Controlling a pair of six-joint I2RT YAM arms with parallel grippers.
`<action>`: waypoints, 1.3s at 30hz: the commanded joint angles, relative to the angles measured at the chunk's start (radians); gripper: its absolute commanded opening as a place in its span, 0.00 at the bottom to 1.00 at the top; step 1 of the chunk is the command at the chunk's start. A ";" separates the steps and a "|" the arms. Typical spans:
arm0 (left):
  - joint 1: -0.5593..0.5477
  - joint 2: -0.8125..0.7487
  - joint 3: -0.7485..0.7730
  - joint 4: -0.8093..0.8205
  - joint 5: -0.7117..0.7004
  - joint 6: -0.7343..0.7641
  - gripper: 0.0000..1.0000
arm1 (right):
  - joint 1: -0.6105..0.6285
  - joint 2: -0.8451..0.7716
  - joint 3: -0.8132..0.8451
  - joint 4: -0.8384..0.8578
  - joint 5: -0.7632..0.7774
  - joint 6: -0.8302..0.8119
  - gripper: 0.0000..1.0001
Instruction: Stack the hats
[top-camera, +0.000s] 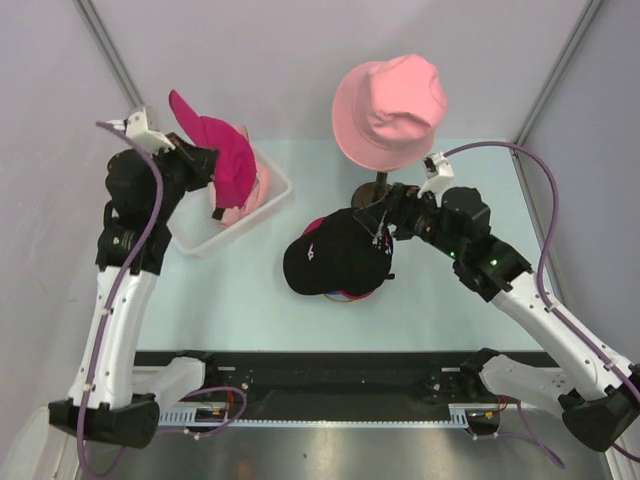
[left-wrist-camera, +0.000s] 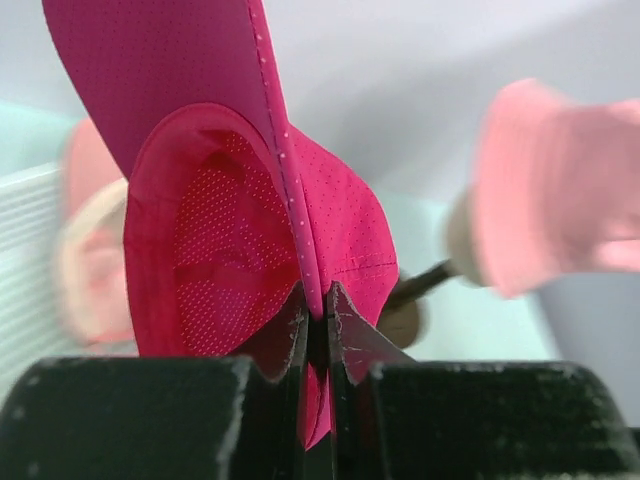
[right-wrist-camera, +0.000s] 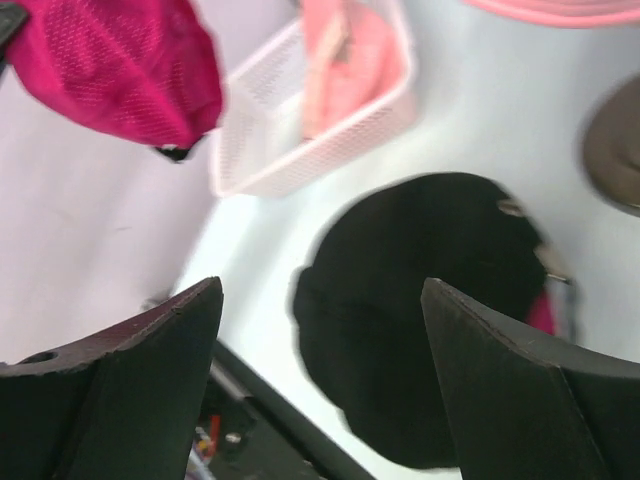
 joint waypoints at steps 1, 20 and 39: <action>-0.043 -0.082 -0.086 0.245 0.146 -0.236 0.00 | 0.094 0.042 0.033 0.207 0.059 0.112 0.85; -0.346 -0.120 -0.230 0.596 0.302 -0.446 0.00 | 0.185 -0.001 0.071 0.350 0.248 0.076 0.85; -0.401 -0.119 -0.232 0.620 0.349 -0.399 0.00 | 0.127 0.068 0.088 0.432 0.016 0.178 0.78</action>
